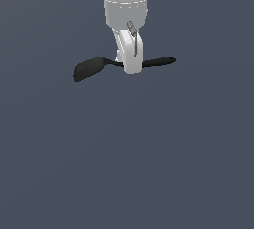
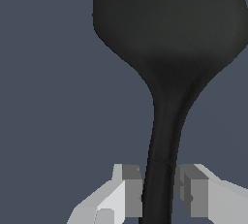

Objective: Pick up the object and move it to a goal position.

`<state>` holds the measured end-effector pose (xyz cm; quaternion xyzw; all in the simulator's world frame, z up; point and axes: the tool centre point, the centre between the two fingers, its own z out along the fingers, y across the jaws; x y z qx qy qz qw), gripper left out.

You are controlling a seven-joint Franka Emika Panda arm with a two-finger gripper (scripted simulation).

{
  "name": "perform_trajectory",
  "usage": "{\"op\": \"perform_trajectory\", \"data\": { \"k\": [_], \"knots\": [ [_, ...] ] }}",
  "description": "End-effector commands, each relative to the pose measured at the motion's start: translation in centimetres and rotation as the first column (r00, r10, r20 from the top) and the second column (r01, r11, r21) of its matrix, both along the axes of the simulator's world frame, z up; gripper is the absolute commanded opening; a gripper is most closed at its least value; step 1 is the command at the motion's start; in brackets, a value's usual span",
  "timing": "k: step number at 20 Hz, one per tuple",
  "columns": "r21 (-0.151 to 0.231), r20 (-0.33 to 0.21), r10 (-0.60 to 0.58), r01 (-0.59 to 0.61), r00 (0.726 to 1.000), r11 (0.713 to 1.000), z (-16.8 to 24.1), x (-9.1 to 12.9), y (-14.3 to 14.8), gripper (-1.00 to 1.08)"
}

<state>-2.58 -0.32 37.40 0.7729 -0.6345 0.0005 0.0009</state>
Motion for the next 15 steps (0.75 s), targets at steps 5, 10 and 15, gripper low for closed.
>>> {"op": "perform_trajectory", "data": {
  "k": [5, 10, 15],
  "knots": [
    [0.001, 0.0, 0.002, -0.002, 1.0, 1.0, 3.7, 0.8, 0.4, -1.0],
    [0.002, 0.0, 0.002, -0.002, 1.0, 1.0, 5.0, 1.2, 0.6, -1.0],
    [0.002, 0.0, 0.002, -0.002, 1.0, 1.0, 5.4, 1.4, 0.6, -1.0]
  ]
}}
